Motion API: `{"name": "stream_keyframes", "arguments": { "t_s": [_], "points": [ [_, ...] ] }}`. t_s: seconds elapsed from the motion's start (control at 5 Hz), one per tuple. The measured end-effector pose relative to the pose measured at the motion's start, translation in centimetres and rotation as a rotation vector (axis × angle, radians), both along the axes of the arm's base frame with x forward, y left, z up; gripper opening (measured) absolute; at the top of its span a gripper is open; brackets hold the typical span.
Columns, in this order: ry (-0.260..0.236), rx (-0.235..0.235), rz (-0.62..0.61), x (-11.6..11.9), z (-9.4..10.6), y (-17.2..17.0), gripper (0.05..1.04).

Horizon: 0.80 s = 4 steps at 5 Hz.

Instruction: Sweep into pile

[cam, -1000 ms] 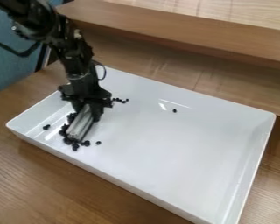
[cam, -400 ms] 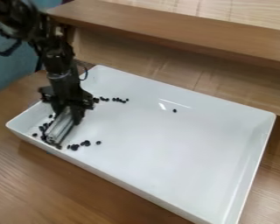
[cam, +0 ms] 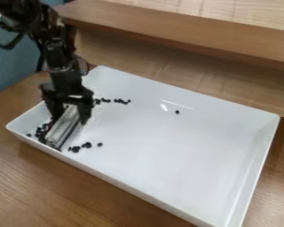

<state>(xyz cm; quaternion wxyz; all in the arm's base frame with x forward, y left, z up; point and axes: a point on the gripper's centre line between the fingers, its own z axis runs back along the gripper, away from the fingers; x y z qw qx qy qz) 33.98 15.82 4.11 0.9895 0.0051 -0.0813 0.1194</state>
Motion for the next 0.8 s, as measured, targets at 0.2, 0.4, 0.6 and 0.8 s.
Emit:
{"name": "stream_keyframes", "arguments": {
  "t_s": [0.2,0.4,0.6,0.8],
  "points": [
    [-0.002,-0.024,-0.041,1.0,0.8,-1.3,0.999],
    [0.017,-0.018,-0.074,2.1,2.6,-2.3,0.999],
    [0.054,0.029,-0.201,4.0,6.3,-4.5,0.999],
    [0.143,0.053,-0.360,5.5,8.1,-7.5,1.000]
  ]
}}
